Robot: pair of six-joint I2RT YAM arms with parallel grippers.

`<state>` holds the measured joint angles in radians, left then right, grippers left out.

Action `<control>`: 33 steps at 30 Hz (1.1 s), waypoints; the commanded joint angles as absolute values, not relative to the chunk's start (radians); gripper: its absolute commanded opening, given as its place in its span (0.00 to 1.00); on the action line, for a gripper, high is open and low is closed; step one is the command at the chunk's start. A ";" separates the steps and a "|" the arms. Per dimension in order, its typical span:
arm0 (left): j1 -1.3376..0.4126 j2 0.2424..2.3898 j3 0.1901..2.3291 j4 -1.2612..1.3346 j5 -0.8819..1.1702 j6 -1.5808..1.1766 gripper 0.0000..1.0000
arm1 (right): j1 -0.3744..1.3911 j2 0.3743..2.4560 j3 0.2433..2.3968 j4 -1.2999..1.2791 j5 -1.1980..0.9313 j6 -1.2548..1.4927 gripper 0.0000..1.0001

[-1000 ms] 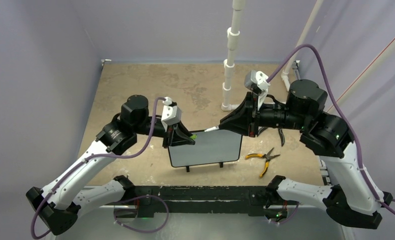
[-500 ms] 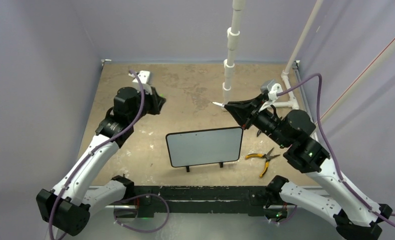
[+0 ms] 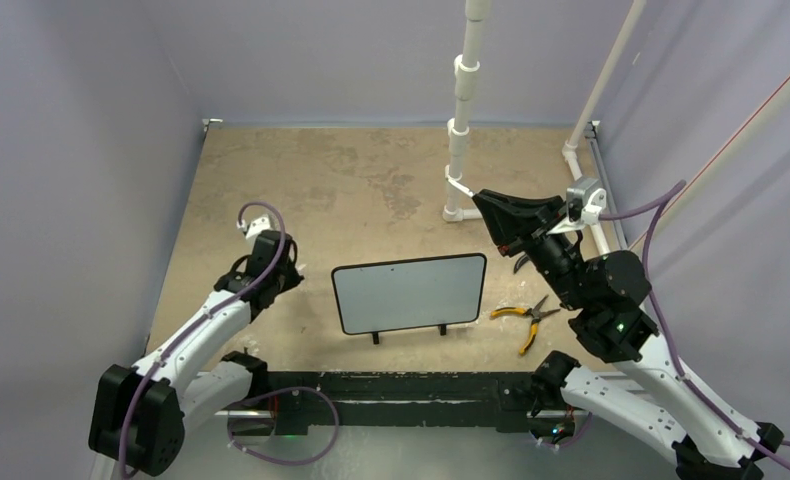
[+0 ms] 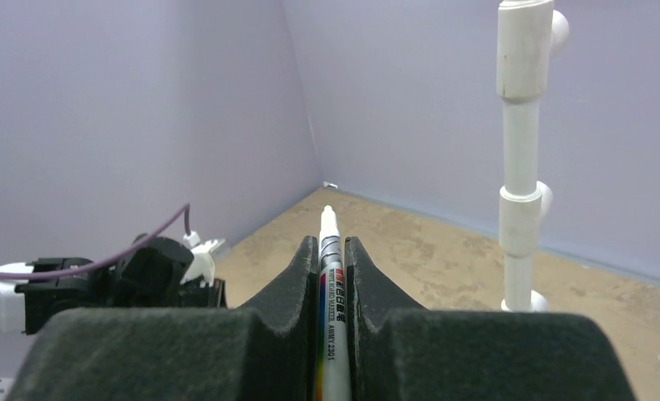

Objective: Write a sentence on the whiteboard
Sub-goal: Place the pen cap at the center of the board.

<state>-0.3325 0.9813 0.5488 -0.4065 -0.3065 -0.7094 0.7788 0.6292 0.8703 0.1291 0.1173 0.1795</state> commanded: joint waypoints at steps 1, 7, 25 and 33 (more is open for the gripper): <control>-0.331 1.010 0.479 -0.369 -0.358 -0.848 0.00 | 0.782 0.629 0.848 0.201 0.146 0.146 0.00; -0.331 1.065 0.423 -0.339 -0.367 -0.889 0.11 | 0.782 0.621 0.842 0.196 0.157 0.137 0.00; -0.336 0.763 0.591 -0.520 -0.337 -0.740 0.67 | 0.782 0.620 0.848 0.196 0.174 0.141 0.00; -0.336 0.655 0.811 -0.544 -0.080 -0.551 0.70 | 0.782 0.611 0.856 0.192 0.208 0.131 0.00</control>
<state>-0.3344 0.6716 0.6949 -0.5205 -0.2401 -0.6807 0.7788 0.6250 0.8410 0.1535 0.1719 0.1520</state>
